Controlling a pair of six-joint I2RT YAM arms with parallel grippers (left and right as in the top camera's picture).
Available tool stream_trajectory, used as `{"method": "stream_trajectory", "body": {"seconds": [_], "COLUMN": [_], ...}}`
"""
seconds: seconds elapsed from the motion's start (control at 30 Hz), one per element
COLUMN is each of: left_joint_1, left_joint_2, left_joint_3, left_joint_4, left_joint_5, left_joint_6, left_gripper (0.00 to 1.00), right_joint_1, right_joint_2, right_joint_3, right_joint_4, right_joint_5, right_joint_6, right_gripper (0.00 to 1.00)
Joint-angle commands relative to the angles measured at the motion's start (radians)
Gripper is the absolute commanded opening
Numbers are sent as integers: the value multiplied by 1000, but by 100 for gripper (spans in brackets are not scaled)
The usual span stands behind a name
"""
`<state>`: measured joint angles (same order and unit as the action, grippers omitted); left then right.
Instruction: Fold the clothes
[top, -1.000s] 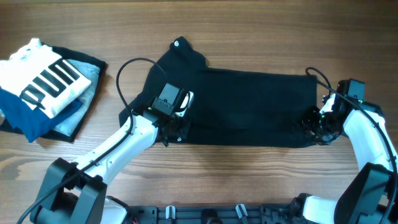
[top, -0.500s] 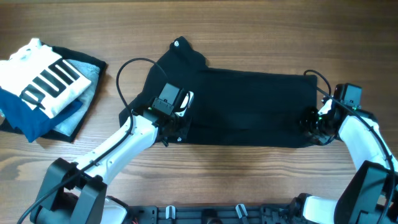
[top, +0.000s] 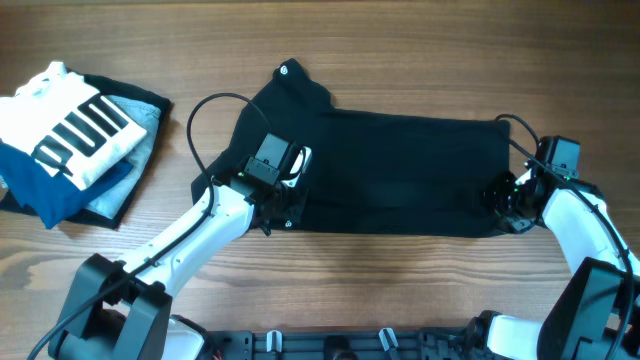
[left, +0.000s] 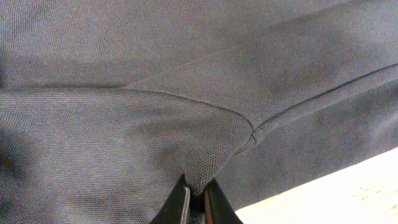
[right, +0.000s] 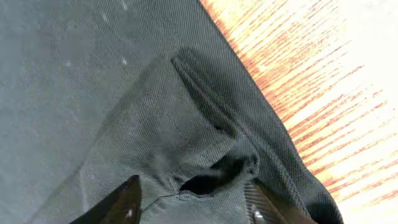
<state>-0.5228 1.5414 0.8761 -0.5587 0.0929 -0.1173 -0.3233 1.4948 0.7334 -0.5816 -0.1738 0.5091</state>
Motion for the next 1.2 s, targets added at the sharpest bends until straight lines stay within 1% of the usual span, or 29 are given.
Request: {"method": "stream_trajectory", "body": {"seconds": [0.0, 0.07, 0.17, 0.23, 0.27, 0.37, 0.43, 0.57, 0.73, 0.93, 1.03, 1.17], "left_joint_1": [-2, -2, -2, -2, -2, -2, 10, 52, 69, 70, 69, 69], "left_joint_2": [-9, -9, -9, -9, -9, -13, -31, -76, -128, -208, -254, -312], "left_joint_3": [9, 9, 9, 9, 9, 9, 22, 87, 104, 104, 104, 104], "left_joint_4": [0, 0, 0, 0, 0, 0, -8, -79, -201, -317, -342, -333], "left_joint_5": [-16, -16, -16, -16, -16, -17, -47, -54, -54, -54, -54, -53], "left_joint_6": [-2, -2, -2, -2, -2, -2, -2, -2, -2, -2, -2, -2], "left_gripper": [5, 6, 5, 6, 6, 4, 4, 4, 4, 4, 4, 4], "right_joint_1": [5, 5, 5, 5, 5, 5, 5, 5, -15, -36, -36, -36], "right_joint_2": [36, 64, 79, 79, 79, 78, 78, 55, -33, -185, -246, -317], "right_joint_3": [-6, -6, -6, -6, -6, 5, 53, 190, 340, 359, 359, 359], "right_joint_4": [18, 27, 39, 43, 43, 37, -21, -183, -427, -665, -742, -777], "right_joint_5": [24, 24, 24, 16, 16, -15, -27, -25, -18, 34, 73, 82], "right_joint_6": [18, 18, 18, 18, 18, 14, 12, -40, -111, -170, -169, -162], "right_gripper": [48, 40, 24, 9, 4, 4, 4, 4, 4, 4, 4, 4]}}
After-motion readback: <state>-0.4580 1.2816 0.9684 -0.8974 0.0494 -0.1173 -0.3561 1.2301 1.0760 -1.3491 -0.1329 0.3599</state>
